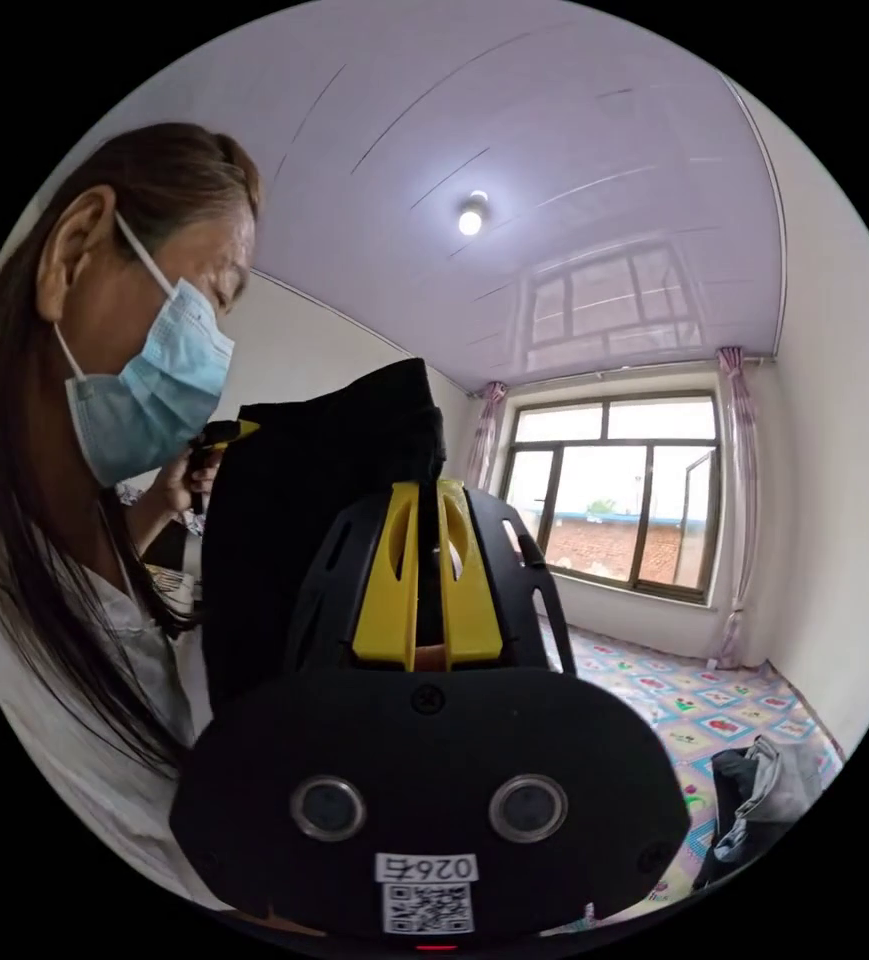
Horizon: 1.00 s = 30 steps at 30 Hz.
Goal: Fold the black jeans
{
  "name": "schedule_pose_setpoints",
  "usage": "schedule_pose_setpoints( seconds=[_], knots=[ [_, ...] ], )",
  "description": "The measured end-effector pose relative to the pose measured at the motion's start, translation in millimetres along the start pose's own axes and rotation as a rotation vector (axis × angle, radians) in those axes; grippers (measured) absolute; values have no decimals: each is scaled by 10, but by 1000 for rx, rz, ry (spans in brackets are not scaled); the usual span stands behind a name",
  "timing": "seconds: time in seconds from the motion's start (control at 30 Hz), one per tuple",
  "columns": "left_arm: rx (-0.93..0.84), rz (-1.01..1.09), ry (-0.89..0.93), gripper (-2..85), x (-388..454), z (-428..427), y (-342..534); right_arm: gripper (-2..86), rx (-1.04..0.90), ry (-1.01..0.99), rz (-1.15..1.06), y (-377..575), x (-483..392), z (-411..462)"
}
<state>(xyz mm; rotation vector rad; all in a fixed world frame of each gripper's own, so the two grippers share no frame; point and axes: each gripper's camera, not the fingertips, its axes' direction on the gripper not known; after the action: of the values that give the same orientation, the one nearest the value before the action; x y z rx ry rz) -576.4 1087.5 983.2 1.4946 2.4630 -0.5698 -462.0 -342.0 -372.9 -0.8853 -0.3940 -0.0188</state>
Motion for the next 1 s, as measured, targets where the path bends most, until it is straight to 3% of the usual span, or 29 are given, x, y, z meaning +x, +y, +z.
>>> schedule_pose_setpoints(
  seconds=[0.23,0.57,1.0],
  knots=[
    [70,-65,34,8,188,-819,338,-11,8,-30,-6,-94,-922,40],
    [175,30,53,9,304,-1426,471,-12,53,161,-230,-463,-2340,-21],
    [221,191,38,7,248,-1678,-97,-12,129,169,-262,-823,-2686,393]
  ],
)
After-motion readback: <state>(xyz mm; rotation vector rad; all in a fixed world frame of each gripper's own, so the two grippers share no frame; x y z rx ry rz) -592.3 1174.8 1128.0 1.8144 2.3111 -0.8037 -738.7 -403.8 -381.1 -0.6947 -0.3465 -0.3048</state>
